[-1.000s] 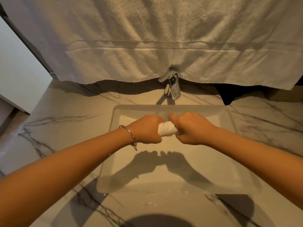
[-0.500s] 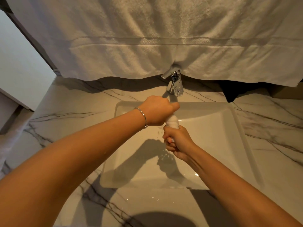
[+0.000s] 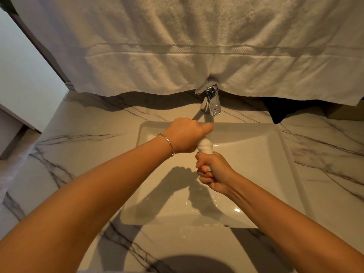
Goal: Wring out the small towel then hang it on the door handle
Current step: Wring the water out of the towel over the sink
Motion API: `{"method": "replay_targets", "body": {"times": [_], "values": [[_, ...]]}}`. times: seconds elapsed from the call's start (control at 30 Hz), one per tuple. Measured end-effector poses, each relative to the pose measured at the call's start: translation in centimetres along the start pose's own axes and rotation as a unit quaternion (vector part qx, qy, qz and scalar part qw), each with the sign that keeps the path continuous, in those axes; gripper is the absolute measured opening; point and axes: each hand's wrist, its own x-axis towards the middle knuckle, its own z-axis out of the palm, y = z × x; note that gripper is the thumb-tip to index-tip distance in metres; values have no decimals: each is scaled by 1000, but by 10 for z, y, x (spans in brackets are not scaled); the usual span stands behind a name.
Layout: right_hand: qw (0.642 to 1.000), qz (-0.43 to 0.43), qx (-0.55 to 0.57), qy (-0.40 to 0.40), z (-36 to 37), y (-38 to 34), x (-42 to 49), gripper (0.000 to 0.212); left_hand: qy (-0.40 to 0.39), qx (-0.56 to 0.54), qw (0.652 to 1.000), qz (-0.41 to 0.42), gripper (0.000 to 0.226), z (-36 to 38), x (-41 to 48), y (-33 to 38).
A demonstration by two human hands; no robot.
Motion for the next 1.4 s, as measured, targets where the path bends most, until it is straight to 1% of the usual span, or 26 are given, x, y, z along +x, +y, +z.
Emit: {"method": "replay_targets", "body": {"times": [0.23, 1.1, 1.3, 1.4], "values": [[1000, -2, -4, -2, -2, -2, 0, 31, 12, -4, 1000, -6, 33, -1, 2, 0], [1000, 22, -19, 9, -6, 9, -7, 28, 20, -21, 999, -13, 31, 9, -8, 12], [999, 30, -23, 11, -7, 12, -6, 28, 8, -22, 1000, -16, 33, 10, -10, 13], [999, 25, -43, 15, -9, 16, -6, 26, 6, -30, 999, -20, 33, 13, -11, 15]]}}
